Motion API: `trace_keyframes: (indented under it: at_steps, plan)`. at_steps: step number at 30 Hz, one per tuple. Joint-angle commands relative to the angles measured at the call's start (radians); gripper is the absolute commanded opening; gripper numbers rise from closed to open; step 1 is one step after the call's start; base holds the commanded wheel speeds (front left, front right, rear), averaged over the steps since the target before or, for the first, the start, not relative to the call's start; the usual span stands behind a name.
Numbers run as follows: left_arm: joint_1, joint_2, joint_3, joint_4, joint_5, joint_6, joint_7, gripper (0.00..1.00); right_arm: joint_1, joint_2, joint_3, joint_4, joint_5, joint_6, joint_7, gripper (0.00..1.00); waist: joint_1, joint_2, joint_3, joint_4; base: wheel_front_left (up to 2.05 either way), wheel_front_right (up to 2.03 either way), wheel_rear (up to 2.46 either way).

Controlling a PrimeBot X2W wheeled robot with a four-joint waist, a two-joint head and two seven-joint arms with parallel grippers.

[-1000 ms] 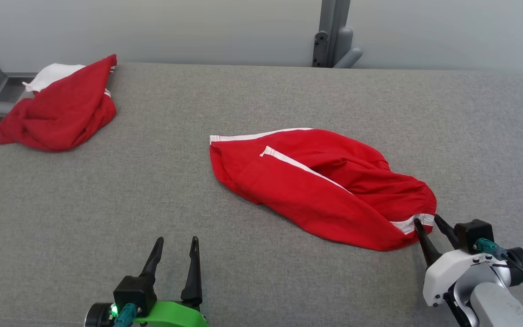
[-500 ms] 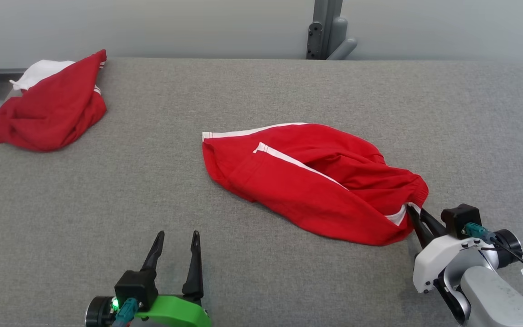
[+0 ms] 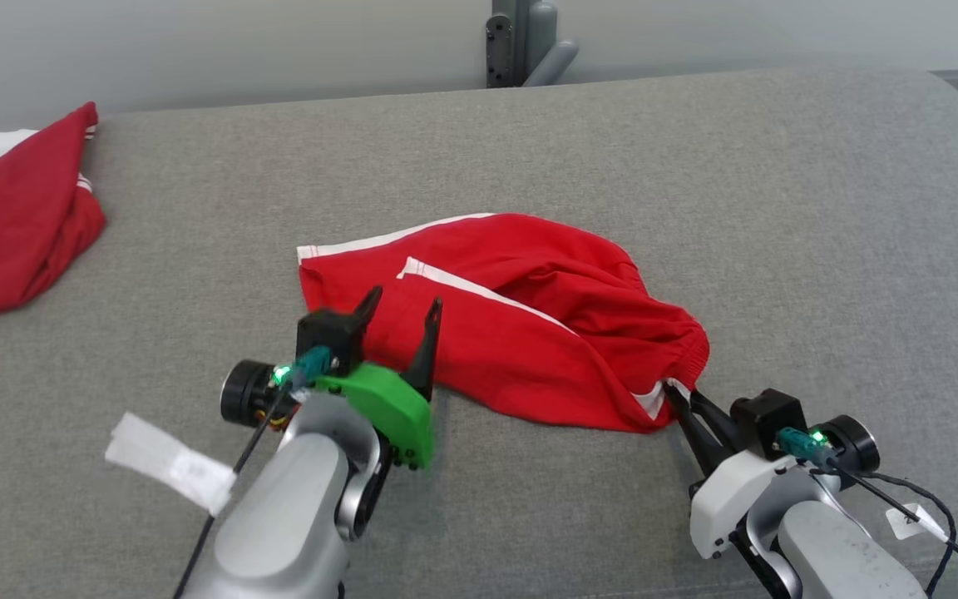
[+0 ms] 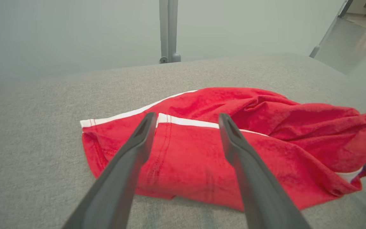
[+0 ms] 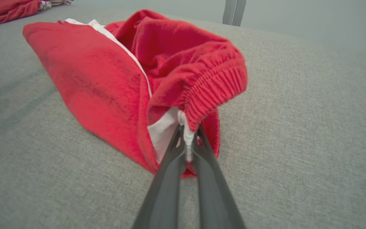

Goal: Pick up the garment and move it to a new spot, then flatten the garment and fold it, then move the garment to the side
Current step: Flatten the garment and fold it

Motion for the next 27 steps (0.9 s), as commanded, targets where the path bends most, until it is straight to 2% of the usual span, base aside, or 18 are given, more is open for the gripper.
trace_keyframes:
  at_steps: [1, 3, 7, 14, 27]
  plan:
    - [-0.058, 0.004, -0.014, 0.05, -0.023, 0.009, 0.032, 1.0, -0.009, 0.005, 0.009, -0.005, -0.008, -0.001, -0.004, 0.0, 0.0, -0.0001, 0.031, -0.042, 0.0, 0.0, 0.0]
    - [-0.125, 0.004, -0.029, 0.123, -0.065, 0.025, 0.084, 1.0, -0.024, 0.01, 0.021, -0.005, -0.01, -0.001, -0.004, 0.0, 0.0, -0.0001, 0.043, -0.059, 0.0, 0.0, 0.0]
    - [-0.233, 0.004, -0.055, 0.241, -0.152, 0.093, 0.168, 1.0, -0.049, 0.02, 0.042, -0.004, -0.015, -0.001, -0.004, 0.0, 0.0, -0.0001, 0.066, -0.09, 0.0, 0.0, 0.0]
    - [-0.356, 0.004, -0.134, 0.346, -0.279, 0.187, 0.263, 1.0, -0.082, 0.037, 0.059, -0.007, -0.018, -0.001, -0.004, 0.0, 0.0, -0.0001, 0.105, -0.129, 0.0, 0.0, 0.0]
    - [-0.476, 0.004, -0.229, 0.468, -0.37, 0.275, 0.307, 1.0, -0.088, 0.052, 0.065, -0.004, -0.021, -0.001, -0.004, 0.0, 0.0, -0.0001, 0.13, -0.147, 0.0, 0.0, 0.0]
